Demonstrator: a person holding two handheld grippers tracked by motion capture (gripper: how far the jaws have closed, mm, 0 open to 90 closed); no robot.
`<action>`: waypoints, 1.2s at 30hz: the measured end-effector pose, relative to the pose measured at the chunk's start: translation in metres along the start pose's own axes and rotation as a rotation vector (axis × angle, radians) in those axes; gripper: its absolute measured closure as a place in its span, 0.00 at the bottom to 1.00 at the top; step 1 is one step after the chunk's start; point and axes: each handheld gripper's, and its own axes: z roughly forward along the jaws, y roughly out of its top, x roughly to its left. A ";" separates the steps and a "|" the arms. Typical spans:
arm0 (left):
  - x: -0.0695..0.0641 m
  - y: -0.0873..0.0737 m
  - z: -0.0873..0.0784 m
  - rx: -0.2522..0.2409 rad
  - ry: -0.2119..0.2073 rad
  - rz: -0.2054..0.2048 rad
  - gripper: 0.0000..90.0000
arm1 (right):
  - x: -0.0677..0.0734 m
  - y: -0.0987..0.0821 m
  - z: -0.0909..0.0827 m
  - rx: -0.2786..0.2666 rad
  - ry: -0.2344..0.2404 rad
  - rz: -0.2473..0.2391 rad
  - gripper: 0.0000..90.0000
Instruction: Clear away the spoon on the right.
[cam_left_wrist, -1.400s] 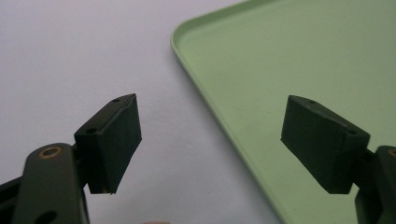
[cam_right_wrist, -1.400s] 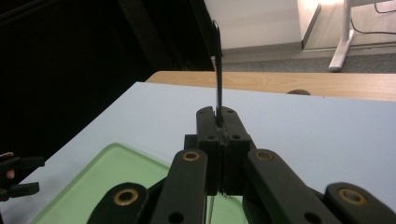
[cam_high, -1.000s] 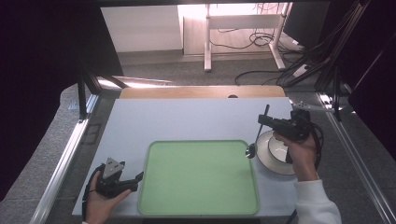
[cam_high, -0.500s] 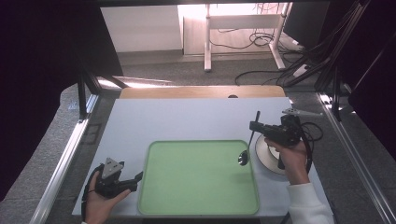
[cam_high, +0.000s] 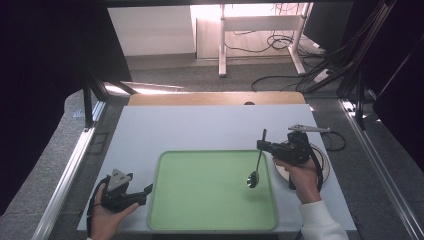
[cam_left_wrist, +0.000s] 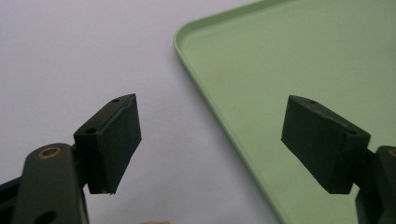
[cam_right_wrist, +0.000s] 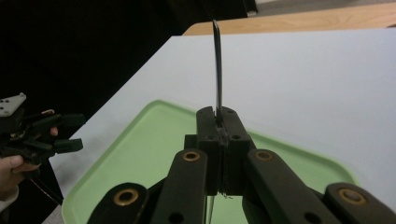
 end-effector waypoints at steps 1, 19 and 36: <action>0.000 0.000 0.000 0.000 0.000 0.000 0.22 | 0.000 -0.001 0.002 0.008 0.000 0.000 0.99; 0.001 -0.001 -0.001 0.006 0.002 0.002 0.22 | -0.001 -0.033 0.042 0.267 -0.044 0.030 0.99; 0.000 -0.002 0.003 0.025 0.005 0.014 0.22 | -0.013 -0.057 0.078 0.395 -0.182 0.064 0.96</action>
